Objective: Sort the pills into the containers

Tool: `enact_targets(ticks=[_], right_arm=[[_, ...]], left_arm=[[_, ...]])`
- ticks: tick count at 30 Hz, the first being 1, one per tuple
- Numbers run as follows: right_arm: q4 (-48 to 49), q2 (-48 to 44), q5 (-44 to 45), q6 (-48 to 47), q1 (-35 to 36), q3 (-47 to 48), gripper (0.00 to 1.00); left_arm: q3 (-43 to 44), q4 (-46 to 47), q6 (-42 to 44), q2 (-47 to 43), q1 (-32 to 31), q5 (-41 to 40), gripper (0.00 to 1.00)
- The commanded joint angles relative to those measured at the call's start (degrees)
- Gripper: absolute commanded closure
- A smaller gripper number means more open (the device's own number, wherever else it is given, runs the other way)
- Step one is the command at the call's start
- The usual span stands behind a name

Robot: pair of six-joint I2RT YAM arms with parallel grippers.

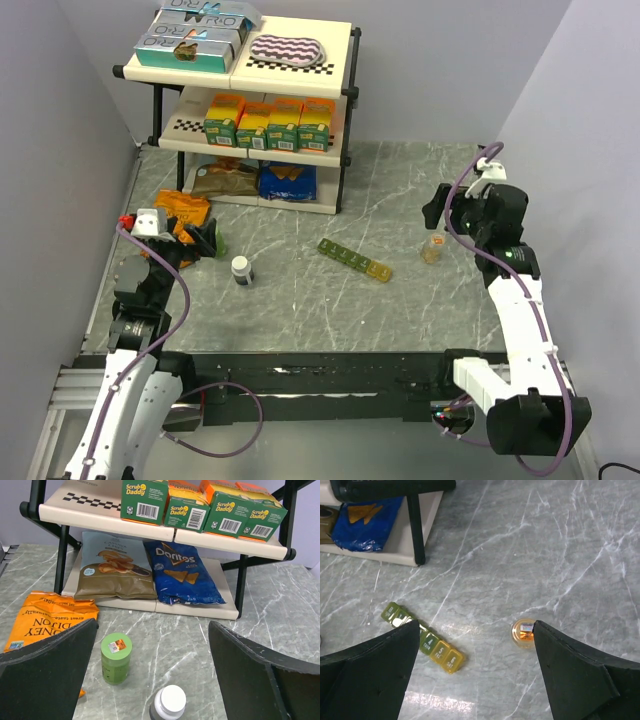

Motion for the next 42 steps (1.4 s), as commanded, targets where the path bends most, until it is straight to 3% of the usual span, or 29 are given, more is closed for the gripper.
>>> enact_targets(ticks=[1,4,8,10,21,28,42], right_arm=[[1.8,-0.6,-3.4,-3.2,0.1,3.7,0.00],[2.9,-1.8,-11.5,-11.7,1.2,2.3,0.00],[-5.1,-0.1,-35.9,-31.3,4.6,2.1,0.00],[-7.1,2.1,-35.3,-33.2,6.7,2.7,0.00],[-8.5,22.6,-9.2,-43.7,23.4,8.4,0.00],[-10.6,42.8,-3.3,-45.4,29.5,18.3,0.00],[-11.1,48.8,-3.0,-45.0,33.6,16.8,0.07]], left_arm=[[1.2,1.9,-0.1,-0.2,-0.2,1.4,0.00],[1.8,1.9,-0.5,0.6,-0.2,1.7,0.01],[1.8,2.1,-0.9,0.7,-0.3,3.3,0.01],[1.5,2.3,-0.7,0.8,-0.3,3.2,0.01],[1.6,1.9,-0.3,0.6,-0.2,2.4,0.01],[1.4,1.4,0.6,-1.6,-0.3,1.0,0.01],[1.0,1.6,1.5,-3.0,-1.3,-0.2,0.01]])
